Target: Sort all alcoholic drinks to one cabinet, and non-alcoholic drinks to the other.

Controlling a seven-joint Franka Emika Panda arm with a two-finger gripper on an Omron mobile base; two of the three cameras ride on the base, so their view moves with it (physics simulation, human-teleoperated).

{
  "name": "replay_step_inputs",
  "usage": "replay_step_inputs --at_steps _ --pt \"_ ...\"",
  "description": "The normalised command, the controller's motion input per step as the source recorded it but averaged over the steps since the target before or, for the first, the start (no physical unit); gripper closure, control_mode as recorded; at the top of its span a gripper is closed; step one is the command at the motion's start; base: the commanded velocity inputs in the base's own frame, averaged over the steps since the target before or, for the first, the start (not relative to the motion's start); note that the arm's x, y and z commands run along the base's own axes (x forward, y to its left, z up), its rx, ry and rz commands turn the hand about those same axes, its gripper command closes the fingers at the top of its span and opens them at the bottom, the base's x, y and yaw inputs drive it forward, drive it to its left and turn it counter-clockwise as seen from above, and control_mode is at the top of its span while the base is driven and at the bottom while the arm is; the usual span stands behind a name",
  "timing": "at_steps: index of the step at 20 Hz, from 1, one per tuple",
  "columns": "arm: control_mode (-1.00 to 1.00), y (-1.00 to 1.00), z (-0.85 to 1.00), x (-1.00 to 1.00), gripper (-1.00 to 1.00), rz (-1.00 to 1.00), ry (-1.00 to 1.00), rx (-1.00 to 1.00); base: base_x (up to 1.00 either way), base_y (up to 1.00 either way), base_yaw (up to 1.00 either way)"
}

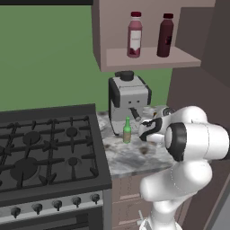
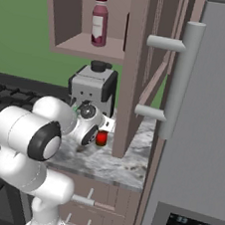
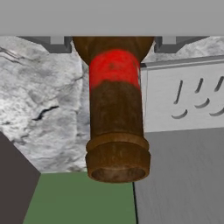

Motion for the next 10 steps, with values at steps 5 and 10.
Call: replay_step_inputs --at_steps 5,10 --pt "-1.0 0.0 0.0 -0.24 1.0 0.0 -0.02 0.0 0.0 0.0 0.0" --pt "-1.0 0.0 0.04 -0.26 1.0 0.01 -0.07 0.0 0.0 0.0 0.0"
